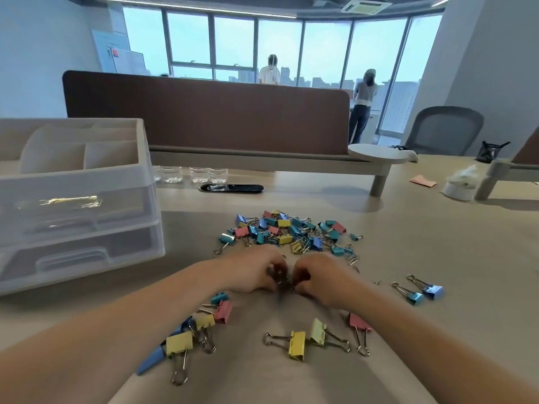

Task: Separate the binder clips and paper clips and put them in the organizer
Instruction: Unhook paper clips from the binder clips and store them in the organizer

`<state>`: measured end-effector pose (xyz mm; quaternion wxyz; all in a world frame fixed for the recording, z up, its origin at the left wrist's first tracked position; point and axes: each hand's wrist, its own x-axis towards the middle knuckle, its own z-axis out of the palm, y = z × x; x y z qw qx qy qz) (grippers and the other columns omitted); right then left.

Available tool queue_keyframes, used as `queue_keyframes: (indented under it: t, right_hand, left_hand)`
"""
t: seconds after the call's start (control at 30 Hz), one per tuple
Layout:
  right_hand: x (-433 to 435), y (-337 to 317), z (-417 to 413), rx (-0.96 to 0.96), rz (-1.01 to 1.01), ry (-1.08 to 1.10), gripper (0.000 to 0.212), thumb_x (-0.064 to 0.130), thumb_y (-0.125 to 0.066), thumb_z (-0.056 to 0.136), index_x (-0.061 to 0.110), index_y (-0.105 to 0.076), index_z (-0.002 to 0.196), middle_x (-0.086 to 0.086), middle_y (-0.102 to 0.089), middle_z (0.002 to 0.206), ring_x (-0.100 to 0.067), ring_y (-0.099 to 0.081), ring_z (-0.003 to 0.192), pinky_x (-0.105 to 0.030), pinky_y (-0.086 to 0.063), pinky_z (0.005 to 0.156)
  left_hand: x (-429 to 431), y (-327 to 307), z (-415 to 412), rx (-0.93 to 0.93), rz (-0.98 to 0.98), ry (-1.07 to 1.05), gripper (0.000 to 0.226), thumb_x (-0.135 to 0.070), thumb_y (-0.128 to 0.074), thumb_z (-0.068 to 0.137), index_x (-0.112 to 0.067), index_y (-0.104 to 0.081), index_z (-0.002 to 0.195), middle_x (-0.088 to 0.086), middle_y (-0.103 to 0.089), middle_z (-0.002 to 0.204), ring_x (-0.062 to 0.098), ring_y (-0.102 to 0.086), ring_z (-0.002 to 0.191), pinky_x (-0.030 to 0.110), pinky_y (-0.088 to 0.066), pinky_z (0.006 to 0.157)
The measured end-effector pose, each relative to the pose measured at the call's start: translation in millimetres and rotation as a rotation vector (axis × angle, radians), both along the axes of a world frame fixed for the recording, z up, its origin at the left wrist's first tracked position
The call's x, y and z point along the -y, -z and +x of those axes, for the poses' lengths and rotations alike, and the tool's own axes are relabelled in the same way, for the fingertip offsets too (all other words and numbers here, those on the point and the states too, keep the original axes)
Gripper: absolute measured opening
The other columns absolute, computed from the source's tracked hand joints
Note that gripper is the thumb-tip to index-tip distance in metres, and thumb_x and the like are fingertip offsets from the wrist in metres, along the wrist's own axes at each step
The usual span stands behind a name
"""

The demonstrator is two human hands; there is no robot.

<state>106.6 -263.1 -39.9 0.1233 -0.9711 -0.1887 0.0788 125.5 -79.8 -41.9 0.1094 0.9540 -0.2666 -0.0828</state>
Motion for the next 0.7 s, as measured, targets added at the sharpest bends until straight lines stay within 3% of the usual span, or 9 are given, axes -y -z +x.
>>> queue_keyframes:
  t: [0.23,0.47,0.6,0.7]
  right_hand:
    - [-2,2,1,0.031,0.012,0.016,0.017,0.032,-0.069,0.089,0.027,-0.060,0.102,0.009,-0.056,0.100,-0.007,-0.053,0.086,-0.018,-0.040,0.064]
    - [-8,-5,3,-0.047,-0.065,-0.034,0.044,0.033,-0.071,0.087,0.025,-0.057,0.127,0.004,-0.058,0.118,-0.014,-0.055,0.102,-0.028,-0.049,0.089]
    - [-11,-9,6,-0.068,-0.088,-0.056,0.038,0.029,-0.073,0.085,0.025,-0.062,0.122,0.005,-0.061,0.110,-0.015,-0.056,0.098,-0.027,-0.048,0.084]
    - [-12,-9,7,-0.055,-0.063,-0.051,0.033,0.026,-0.073,0.085,0.023,-0.065,0.117,0.004,-0.062,0.108,-0.015,-0.058,0.096,-0.029,-0.050,0.084]
  left_hand:
    - [-2,5,2,0.019,-0.026,-0.065,0.022,-0.037,-0.069,0.084,-0.029,-0.063,0.104,-0.010,-0.061,0.099,0.012,-0.057,0.090,0.040,-0.052,0.082]
    - [2,-1,0,-0.044,-0.015,-0.121,0.018,-0.021,-0.058,0.093,-0.024,-0.067,0.108,-0.005,-0.067,0.106,0.013,-0.061,0.090,0.039,-0.054,0.084]
    - [9,-3,-6,-0.082,0.010,-0.121,0.029,-0.039,-0.069,0.085,-0.016,-0.065,0.102,0.005,-0.066,0.097,0.016,-0.055,0.079,0.032,-0.045,0.069]
    - [14,1,-7,-0.027,0.028,-0.148,0.031,-0.038,-0.073,0.082,-0.017,-0.064,0.102,0.005,-0.065,0.093,0.016,-0.053,0.074,0.026,-0.037,0.058]
